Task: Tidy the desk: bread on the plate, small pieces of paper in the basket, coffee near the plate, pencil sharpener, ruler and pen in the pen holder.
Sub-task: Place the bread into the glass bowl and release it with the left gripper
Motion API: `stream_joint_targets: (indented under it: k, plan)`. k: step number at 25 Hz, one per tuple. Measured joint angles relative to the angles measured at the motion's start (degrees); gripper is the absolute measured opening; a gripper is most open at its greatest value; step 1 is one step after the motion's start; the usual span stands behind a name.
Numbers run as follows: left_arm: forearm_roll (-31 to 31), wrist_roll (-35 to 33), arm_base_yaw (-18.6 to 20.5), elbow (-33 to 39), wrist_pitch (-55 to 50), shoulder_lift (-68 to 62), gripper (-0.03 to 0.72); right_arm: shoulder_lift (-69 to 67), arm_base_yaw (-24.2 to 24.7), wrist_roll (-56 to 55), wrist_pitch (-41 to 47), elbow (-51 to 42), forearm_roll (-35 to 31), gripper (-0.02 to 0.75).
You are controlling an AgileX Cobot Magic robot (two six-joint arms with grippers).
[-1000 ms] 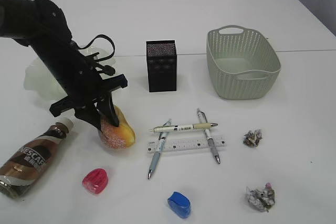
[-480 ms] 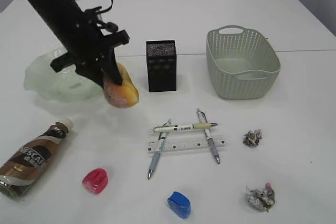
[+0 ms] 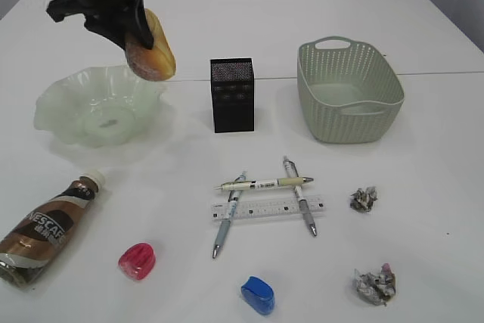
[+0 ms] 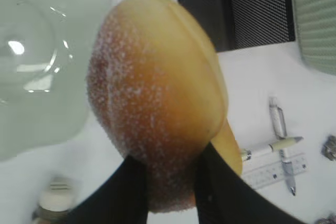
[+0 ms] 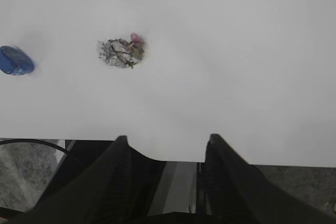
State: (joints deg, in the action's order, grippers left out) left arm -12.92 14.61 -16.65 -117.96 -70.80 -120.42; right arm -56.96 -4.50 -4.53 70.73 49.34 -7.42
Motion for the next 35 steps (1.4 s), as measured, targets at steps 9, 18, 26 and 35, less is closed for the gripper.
stream_joint_targets:
  k: [9, 18, 26, 35]
  plan:
    - [17.4, -2.9, 4.8, -0.5, -0.3, 0.0, 0.169, 0.0, 0.0, 0.0, 0.0, 0.0, 0.0, 0.345]
    - [19.5, -3.0, 7.0, -0.6, 3.0, -4.0, 0.170, 0.0, 0.0, 0.0, 0.0, 0.0, 0.1, 0.345]
    - [19.4, -3.0, 7.0, -0.6, 4.2, -11.5, 0.263, 0.0, 0.0, -1.5, 0.1, 0.0, -0.1, 0.345]
    - [15.6, -3.0, 7.0, -0.6, 6.7, -12.8, 0.573, 0.0, 0.0, -2.5, 0.1, 0.0, -1.2, 0.345]
